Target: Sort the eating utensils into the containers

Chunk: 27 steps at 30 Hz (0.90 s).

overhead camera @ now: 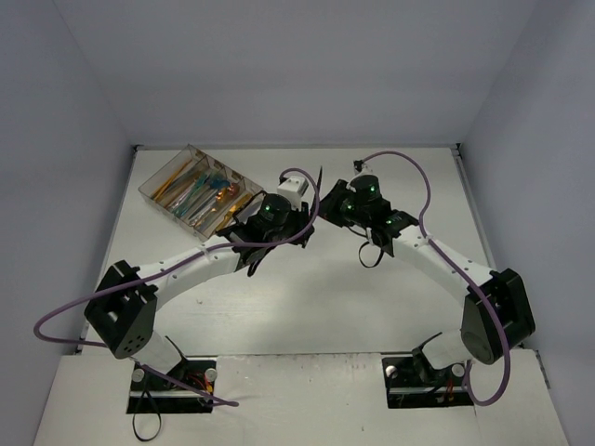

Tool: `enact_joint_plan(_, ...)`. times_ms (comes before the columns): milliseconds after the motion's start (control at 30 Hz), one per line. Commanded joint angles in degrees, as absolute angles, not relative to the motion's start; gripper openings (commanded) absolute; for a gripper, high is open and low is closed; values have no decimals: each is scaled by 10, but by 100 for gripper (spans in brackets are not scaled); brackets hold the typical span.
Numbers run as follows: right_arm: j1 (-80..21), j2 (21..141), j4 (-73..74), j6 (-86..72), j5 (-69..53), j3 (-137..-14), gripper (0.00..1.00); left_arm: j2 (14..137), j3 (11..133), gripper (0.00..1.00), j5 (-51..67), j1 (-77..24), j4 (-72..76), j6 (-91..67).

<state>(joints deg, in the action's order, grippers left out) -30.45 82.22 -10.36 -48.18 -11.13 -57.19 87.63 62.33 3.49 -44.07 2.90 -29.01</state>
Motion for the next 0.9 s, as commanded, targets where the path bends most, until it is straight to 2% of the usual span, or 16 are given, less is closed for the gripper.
enact_joint_plan(0, -310, 791, -163, -489, -118, -572, 0, 866, 653, 10, 31, -444, 69, -289)
enact_joint_plan(67, -310, 788, -163, -486, -115, -567, 3, 861, 644, 2, 26, -444, 68, -284)
enact_joint_plan(133, -309, 783, -162, -480, -109, -563, 17, 853, 635, 0, 17, -444, 64, -272)
enact_joint_plan(167, -309, 780, -162, -474, -106, -561, 28, 847, 632, 0, 10, -443, 60, -262)
enact_joint_plan(200, -309, 778, -162, -470, -100, -559, 32, 843, 625, 0, 5, -442, 57, -256)
enact_joint_plan(400, -290, 769, -133, -426, -99, -561, 37, 827, 615, 0, -20, -430, 20, -236)
enact_joint_plan(433, -287, 768, -115, -406, -87, -566, 38, 824, 613, 3, -23, -427, 15, -245)
enact_joint_plan(567, -269, 761, -30, -338, -3, -565, 42, 844, 604, 45, -39, -428, -1, -296)
enact_joint_plan(600, -264, 761, -19, -325, 19, -560, 42, 852, 603, 49, -44, -429, -17, -310)
enact_joint_plan(700, -250, 755, -2, -297, 50, -542, 43, 885, 614, 57, -61, -433, -46, -342)
enact_joint_plan(867, -226, 726, 18, -273, 62, -501, 44, 952, 686, 58, -104, -434, -125, -406)
